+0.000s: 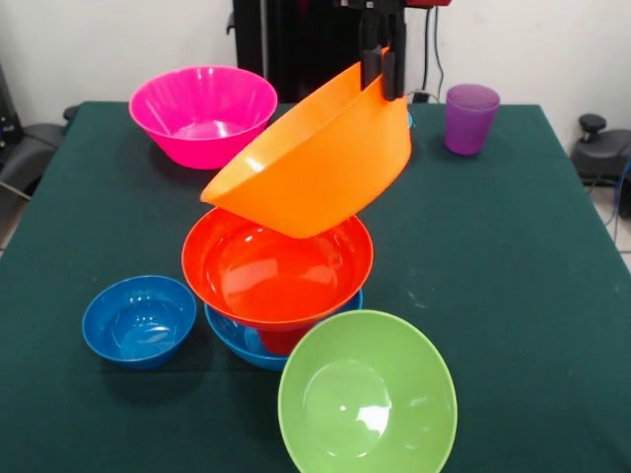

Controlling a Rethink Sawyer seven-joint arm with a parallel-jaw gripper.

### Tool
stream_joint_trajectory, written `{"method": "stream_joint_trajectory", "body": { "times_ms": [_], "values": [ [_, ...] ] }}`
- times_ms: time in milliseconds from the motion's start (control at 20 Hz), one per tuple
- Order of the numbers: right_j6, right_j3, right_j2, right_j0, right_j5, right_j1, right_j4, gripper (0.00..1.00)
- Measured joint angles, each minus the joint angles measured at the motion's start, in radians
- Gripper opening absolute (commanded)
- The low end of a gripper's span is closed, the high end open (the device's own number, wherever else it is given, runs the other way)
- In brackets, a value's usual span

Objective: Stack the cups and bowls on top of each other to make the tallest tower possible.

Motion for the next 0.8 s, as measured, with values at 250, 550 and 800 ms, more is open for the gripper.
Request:
{"method": "stream_joint_trajectory", "body": {
  "times_ms": [250,550,800],
  "values": [
    [0.000,0.000,0.021,-0.031,0.000,-0.005,-0.021,0.00],
    [-0.005,0.000,0.063,-0.081,0.000,-0.005,-0.049,0.00],
    [-0.006,0.002,0.098,-0.116,-0.001,-0.002,-0.077,0.00]
  ]
}}
